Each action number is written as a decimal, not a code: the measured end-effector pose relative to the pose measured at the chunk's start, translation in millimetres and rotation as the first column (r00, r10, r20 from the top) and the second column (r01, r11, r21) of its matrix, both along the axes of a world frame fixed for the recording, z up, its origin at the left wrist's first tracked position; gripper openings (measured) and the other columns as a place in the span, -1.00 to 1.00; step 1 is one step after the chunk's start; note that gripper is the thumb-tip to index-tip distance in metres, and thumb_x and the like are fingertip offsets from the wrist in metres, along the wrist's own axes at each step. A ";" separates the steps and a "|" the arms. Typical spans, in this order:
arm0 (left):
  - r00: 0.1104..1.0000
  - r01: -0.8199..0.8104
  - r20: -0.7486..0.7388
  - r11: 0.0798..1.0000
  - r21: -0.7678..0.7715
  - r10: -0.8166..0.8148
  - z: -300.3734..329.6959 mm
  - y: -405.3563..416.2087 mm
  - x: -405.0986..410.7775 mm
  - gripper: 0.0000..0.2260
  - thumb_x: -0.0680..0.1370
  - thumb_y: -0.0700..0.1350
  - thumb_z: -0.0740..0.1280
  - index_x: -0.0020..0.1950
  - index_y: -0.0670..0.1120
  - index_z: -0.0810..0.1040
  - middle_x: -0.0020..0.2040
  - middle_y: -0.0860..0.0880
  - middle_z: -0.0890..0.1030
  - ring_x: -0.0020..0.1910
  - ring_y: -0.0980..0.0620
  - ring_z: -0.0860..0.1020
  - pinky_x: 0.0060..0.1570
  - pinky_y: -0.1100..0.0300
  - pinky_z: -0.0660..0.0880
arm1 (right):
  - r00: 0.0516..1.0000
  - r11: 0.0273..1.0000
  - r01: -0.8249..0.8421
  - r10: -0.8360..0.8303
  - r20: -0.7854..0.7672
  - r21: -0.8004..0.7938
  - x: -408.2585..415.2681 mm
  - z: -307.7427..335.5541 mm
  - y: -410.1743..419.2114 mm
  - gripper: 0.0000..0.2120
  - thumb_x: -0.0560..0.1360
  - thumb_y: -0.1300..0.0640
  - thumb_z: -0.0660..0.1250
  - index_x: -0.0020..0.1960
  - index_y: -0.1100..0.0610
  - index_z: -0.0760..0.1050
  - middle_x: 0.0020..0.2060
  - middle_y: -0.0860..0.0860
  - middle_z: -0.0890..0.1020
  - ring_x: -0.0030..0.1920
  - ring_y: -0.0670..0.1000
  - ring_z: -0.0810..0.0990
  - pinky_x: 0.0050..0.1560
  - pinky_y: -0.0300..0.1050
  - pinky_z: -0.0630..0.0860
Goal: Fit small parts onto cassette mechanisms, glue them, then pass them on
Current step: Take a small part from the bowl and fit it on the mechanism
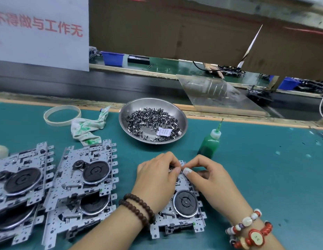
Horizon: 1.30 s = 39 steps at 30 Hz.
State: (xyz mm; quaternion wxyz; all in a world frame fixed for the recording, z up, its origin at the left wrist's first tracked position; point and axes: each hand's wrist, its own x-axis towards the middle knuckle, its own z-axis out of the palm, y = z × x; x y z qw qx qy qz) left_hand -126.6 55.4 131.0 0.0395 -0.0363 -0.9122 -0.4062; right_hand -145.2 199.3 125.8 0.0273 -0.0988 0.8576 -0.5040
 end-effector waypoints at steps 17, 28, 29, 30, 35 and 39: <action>0.999 0.005 -0.052 1.000 -0.025 -0.006 -1.1 1.6 1.9 -0.86 0.57 -0.08 0.20 -0.15 0.12 0.31 -0.07 0.14 0.50 0.03 0.13 0.46 0.16 0.07 0.35 | 0.981 0.970 0.029 0.018 0.193 -0.242 0.7 -1.1 -4.5 -0.82 0.47 0.36 0.29 -0.20 0.11 0.49 -0.36 -0.15 0.60 -0.48 -0.25 0.41 -0.40 -0.42 0.36; 0.999 -0.003 -0.054 0.997 -0.082 -0.001 -0.3 3.1 2.1 -0.88 0.58 -0.06 0.16 -0.12 0.13 0.29 -0.07 0.15 0.47 0.02 0.13 0.44 0.18 0.09 0.31 | 0.975 0.973 0.084 -0.035 0.221 -0.215 1.9 0.3 -6.6 -0.82 0.47 0.34 0.29 -0.20 0.08 0.50 -0.17 -0.08 0.64 -0.34 -0.23 0.49 -0.32 -0.44 0.42; 0.998 -0.002 -0.055 0.996 -0.084 -0.002 -0.6 2.6 2.2 -0.88 0.58 -0.06 0.16 -0.12 0.14 0.29 -0.07 0.15 0.47 0.02 0.14 0.43 0.18 0.10 0.30 | 0.976 0.972 0.079 -0.030 0.217 -0.221 2.1 0.4 -6.6 -0.82 0.47 0.34 0.29 -0.20 0.09 0.50 -0.17 -0.08 0.64 -0.33 -0.24 0.50 -0.32 -0.44 0.42; 0.999 -0.003 -0.054 0.996 -0.084 -0.001 -1.2 2.2 2.2 -0.88 0.58 -0.06 0.16 -0.12 0.13 0.29 -0.07 0.15 0.47 0.02 0.14 0.43 0.18 0.11 0.30 | 0.976 0.970 0.073 -0.022 0.216 -0.231 2.3 0.6 -6.3 -0.82 0.47 0.35 0.30 -0.19 0.10 0.50 -0.18 -0.09 0.64 -0.33 -0.25 0.51 -0.32 -0.45 0.42; 0.998 -0.013 -0.065 0.996 -0.092 0.007 -2.9 2.6 2.2 -0.89 0.59 -0.05 0.15 -0.11 0.14 0.29 -0.07 0.16 0.46 0.01 0.15 0.43 0.17 0.11 0.28 | 0.976 0.973 0.062 -0.013 0.217 -0.222 2.0 0.3 -4.8 -0.86 0.47 0.31 0.32 -0.18 0.10 0.51 -0.22 -0.12 0.64 -0.33 -0.23 0.51 -0.29 -0.41 0.43; 0.997 -0.016 -0.077 0.994 -0.104 0.008 -4.4 3.1 2.2 -0.89 0.59 -0.04 0.14 -0.11 0.15 0.28 -0.09 0.16 0.44 -0.02 0.16 0.42 0.17 0.11 0.27 | 0.975 0.975 0.062 -0.014 0.221 -0.215 1.8 -1.0 -4.3 -0.87 0.48 0.30 0.32 -0.17 0.10 0.51 -0.16 -0.10 0.65 -0.29 -0.21 0.53 -0.25 -0.39 0.45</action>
